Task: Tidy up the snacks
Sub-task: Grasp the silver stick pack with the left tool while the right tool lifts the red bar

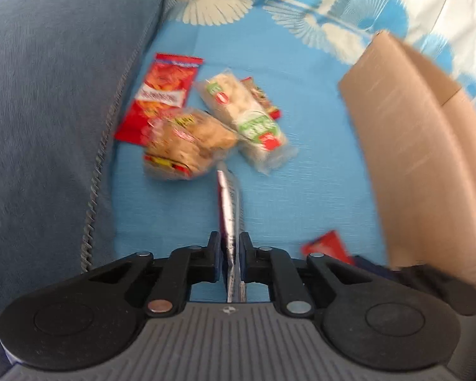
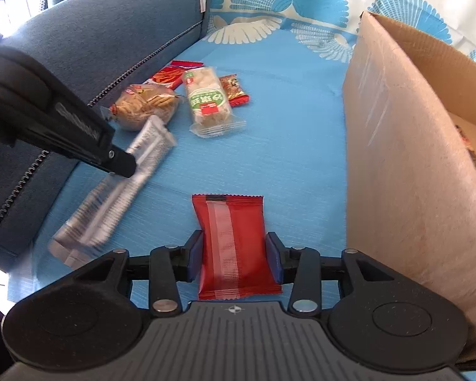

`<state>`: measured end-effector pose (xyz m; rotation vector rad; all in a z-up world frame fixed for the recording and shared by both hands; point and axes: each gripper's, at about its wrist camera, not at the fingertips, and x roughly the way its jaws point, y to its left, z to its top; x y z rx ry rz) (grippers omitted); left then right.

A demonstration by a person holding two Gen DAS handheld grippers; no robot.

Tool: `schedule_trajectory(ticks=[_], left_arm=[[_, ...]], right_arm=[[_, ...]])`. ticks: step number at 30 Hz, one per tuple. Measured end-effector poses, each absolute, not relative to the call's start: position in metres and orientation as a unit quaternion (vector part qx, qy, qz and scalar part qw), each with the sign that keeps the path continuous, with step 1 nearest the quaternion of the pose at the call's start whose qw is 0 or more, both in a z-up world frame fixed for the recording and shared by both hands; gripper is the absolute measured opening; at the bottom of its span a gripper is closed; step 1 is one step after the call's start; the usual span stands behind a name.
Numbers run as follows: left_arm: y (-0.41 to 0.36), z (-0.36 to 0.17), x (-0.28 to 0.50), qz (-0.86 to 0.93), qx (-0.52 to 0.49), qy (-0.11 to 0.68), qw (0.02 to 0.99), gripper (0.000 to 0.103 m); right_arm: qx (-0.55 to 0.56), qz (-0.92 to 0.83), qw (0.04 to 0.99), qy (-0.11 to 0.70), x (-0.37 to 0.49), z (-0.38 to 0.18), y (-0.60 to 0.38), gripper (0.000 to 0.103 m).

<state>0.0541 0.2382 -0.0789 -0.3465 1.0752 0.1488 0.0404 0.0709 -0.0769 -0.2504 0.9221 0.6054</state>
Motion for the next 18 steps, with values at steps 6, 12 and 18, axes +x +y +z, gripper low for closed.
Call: schedule_trajectory(ticks=[6,12,18], left_arm=[[0.244,-0.08,0.052,0.08,-0.174,0.511,0.838,0.039],[0.223,-0.083,0.063,0.062,-0.143,0.53,0.833,0.043],[0.201,-0.094,0.073,0.069,-0.076,0.555,0.826,0.043]], right_arm=[[-0.09,0.293,0.837,0.453,0.046,-0.078,0.07,0.053],[-0.113,0.303,0.833,0.448,0.044,-0.082,0.077,0.061],[-0.128,0.301,0.836,0.44,0.043,-0.082,0.078,0.053]])
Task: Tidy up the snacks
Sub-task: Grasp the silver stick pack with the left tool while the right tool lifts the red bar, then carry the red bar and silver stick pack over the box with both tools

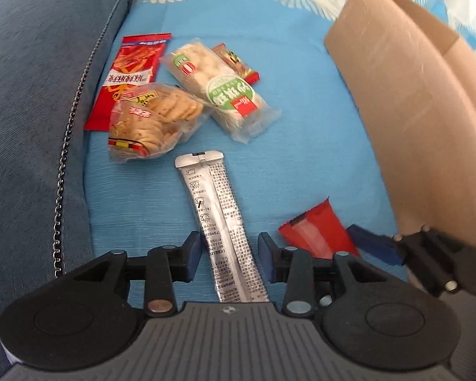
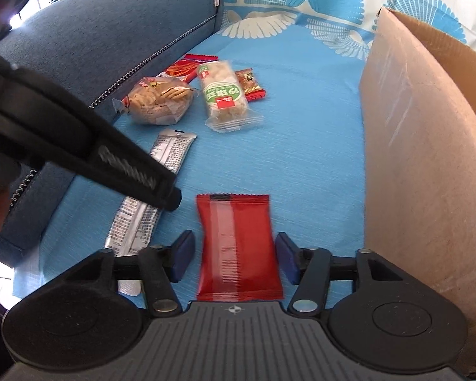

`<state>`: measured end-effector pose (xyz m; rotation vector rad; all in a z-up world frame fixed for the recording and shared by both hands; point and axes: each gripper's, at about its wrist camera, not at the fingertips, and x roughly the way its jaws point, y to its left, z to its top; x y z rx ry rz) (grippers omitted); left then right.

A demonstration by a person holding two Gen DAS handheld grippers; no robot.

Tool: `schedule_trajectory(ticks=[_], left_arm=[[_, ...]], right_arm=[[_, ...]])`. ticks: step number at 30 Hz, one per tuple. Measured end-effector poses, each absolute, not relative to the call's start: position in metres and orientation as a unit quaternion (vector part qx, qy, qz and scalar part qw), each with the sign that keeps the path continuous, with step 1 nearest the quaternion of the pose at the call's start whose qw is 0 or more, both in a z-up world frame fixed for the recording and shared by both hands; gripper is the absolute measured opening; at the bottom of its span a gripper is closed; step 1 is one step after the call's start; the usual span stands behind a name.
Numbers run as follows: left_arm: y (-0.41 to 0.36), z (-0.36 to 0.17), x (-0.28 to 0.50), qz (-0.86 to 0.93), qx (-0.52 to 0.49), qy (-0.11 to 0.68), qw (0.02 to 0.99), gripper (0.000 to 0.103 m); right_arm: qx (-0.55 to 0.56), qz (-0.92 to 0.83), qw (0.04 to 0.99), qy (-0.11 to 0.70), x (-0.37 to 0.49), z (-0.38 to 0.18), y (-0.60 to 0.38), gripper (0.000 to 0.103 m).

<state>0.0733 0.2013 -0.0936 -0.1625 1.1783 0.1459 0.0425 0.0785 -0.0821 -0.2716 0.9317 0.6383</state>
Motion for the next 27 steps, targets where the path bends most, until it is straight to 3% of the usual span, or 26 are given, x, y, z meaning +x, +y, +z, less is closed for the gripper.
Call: schedule_trajectory(ticks=[2,4,8,10,27], left_arm=[[0.2,-0.094,0.074,0.071,-0.071,0.555,0.826,0.041],[0.201,-0.095,0.075,0.076,-0.066,0.554,0.827,0.03],[0.202,-0.09,0.072,0.074,-0.073,0.541,0.835,0.02],[0.204,-0.081,0.069,0.069,-0.08,0.523,0.846,0.003],[0.228,-0.021,0.035,0.062,-0.192,0.39,0.898,0.003]], right_arm=[[-0.125,0.3,0.837,0.44,0.043,-0.082,0.077,0.048],[-0.124,0.298,0.839,0.439,0.044,-0.081,0.075,0.046],[-0.115,0.3,0.843,0.431,0.043,-0.078,0.073,0.044],[-0.106,0.303,0.851,0.416,0.041,-0.072,0.07,0.043],[-0.059,0.325,0.905,0.27,0.015,0.001,0.027,0.043]])
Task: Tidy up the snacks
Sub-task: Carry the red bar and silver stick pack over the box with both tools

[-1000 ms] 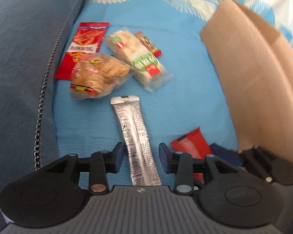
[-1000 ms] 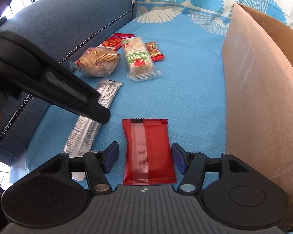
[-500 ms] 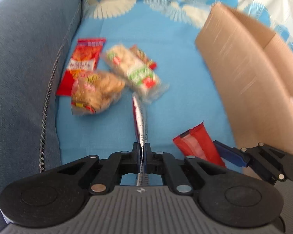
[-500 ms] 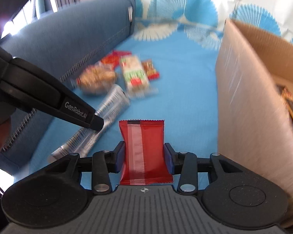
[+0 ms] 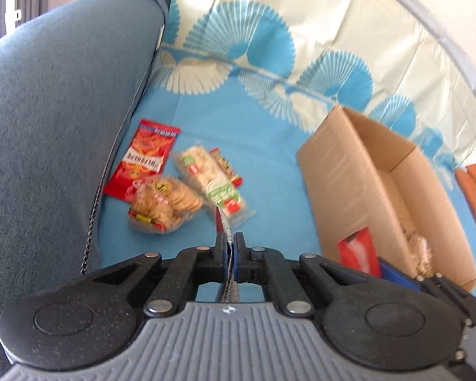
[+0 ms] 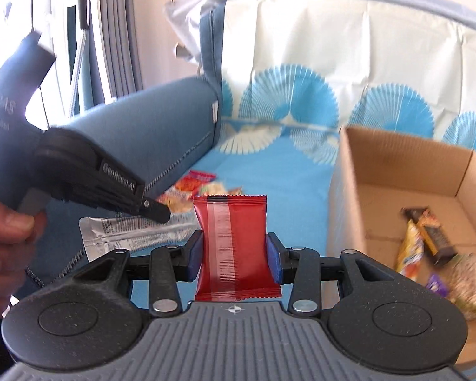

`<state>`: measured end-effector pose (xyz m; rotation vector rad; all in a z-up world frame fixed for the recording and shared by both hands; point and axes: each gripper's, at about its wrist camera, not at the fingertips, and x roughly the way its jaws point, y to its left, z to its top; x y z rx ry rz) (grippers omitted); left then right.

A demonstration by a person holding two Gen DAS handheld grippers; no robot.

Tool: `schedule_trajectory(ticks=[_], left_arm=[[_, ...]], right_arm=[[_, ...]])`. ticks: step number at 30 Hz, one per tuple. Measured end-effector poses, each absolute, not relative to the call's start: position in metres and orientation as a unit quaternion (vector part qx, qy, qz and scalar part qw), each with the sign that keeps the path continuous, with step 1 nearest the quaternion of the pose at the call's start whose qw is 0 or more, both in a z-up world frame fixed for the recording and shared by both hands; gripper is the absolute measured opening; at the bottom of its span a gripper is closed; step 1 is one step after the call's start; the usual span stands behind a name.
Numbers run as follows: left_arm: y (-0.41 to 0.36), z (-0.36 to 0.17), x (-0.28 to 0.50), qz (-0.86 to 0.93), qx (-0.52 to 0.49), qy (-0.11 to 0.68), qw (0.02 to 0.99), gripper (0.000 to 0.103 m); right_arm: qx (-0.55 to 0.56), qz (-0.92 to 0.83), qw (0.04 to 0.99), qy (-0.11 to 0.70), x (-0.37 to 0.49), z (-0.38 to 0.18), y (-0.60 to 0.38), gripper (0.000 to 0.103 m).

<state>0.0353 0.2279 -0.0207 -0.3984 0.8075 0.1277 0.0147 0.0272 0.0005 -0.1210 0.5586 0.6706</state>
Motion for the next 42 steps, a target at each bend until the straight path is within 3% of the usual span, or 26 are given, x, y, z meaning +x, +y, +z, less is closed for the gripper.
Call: schedule_trajectory(ticks=[14,26,42], left_arm=[[0.216,-0.009,0.048,0.055,-0.22,0.349,0.909,0.003],[0.197,0.007,0.054,0.073,-0.221,0.299,0.925,0.003],[0.115,0.012,0.081,-0.011,-0.217,0.256,0.942,0.003]], right_arm=[[-0.001,0.313,0.928,0.201,0.062,0.071,-0.054,0.043],[0.028,0.252,0.939,0.233,0.101,0.052,-0.103,0.043],[0.048,0.205,0.945,0.25,0.118,0.047,-0.138,0.043]])
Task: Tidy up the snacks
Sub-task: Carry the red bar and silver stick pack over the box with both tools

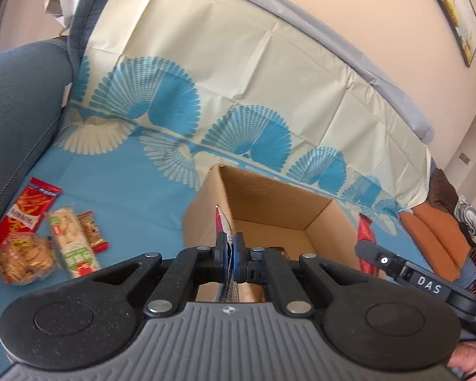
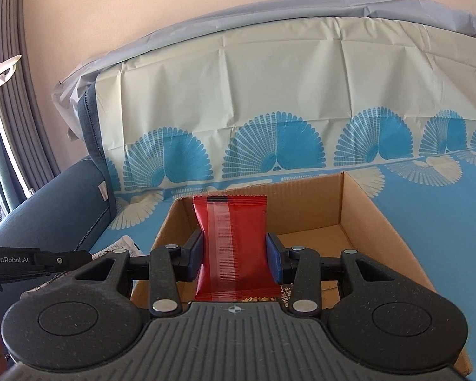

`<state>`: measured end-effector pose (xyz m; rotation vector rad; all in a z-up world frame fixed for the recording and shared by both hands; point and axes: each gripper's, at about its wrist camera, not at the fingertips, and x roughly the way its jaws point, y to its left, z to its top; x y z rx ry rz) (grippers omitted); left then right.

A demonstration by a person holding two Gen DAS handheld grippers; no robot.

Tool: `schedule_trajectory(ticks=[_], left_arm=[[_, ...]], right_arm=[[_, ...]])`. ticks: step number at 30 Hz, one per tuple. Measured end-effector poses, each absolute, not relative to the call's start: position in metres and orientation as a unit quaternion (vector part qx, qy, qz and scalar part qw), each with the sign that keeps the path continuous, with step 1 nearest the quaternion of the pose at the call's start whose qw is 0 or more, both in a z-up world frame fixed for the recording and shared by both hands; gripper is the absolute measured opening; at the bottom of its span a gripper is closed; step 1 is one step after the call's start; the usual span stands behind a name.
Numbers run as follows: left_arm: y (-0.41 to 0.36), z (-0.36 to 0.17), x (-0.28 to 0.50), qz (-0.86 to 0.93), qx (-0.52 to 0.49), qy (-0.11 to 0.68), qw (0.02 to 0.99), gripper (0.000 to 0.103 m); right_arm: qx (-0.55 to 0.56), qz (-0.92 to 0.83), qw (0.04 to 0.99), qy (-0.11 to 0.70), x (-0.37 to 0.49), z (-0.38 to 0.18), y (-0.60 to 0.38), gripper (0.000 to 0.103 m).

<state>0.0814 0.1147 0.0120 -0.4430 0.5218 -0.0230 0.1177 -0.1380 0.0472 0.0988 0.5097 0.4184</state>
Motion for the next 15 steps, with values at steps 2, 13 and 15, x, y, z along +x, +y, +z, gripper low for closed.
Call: schedule_trajectory(ticks=[2,13,15], left_arm=[[0.108,0.012,0.084,-0.015,-0.216,0.251,0.944,0.003],[0.103,0.016,0.088,-0.023,-0.233,0.21,0.949,0.0],[0.098,0.017,0.089,-0.038,-0.231,0.207,0.95,0.0]], right_arm=[[0.044,0.202,0.946,0.25,0.119,0.046,-0.14,0.043],[0.031,0.18,0.95,0.252,0.123,0.04,-0.151,0.043],[0.03,0.179,0.95,0.253,0.124,0.039,-0.151,0.043]])
